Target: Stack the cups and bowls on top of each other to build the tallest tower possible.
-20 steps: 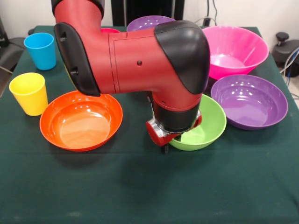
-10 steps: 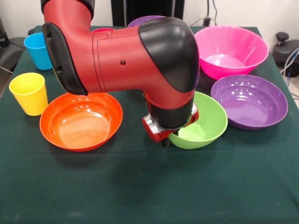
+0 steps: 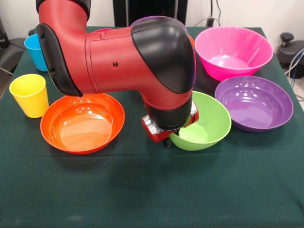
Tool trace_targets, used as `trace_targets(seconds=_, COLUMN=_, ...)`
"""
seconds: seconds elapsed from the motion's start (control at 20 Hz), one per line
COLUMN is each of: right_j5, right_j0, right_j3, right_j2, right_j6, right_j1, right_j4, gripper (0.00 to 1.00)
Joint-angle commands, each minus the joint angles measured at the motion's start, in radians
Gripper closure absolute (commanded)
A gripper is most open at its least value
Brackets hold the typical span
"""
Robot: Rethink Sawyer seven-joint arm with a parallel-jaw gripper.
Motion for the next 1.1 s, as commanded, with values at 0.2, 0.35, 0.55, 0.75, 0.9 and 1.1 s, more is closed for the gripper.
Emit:
trace_targets(seconds=0.2, right_j5=0.072, right_j0=-0.008, right_j3=0.071, right_j2=-0.075, right_j6=-0.174, right_j1=0.021, right_j4=0.001, gripper=1.00)
trace_targets(seconds=0.35, right_j5=0.047, right_j0=-0.011, right_j3=0.094, right_j2=-0.082, right_j6=-0.167, right_j1=0.011, right_j4=0.008, gripper=1.00)
trace_targets(seconds=0.55, right_j5=0.032, right_j0=-0.010, right_j3=0.108, right_j2=-0.084, right_j6=-0.175, right_j1=0.000, right_j4=0.010, gripper=1.00)
trace_targets(seconds=0.75, right_j5=0.028, right_j0=-0.010, right_j3=0.093, right_j2=-0.074, right_j6=-0.193, right_j1=0.021, right_j4=0.012, gripper=1.00)
trace_targets(seconds=0.9, right_j5=0.013, right_j0=-0.008, right_j3=0.100, right_j2=-0.077, right_j6=-0.155, right_j1=0.028, right_j4=0.020, gripper=1.00)
trace_targets(seconds=1.1, right_j5=-0.015, right_j0=-0.008, right_j3=0.111, right_j2=-0.071, right_j6=-0.155, right_j1=0.027, right_j4=0.025, gripper=1.00)
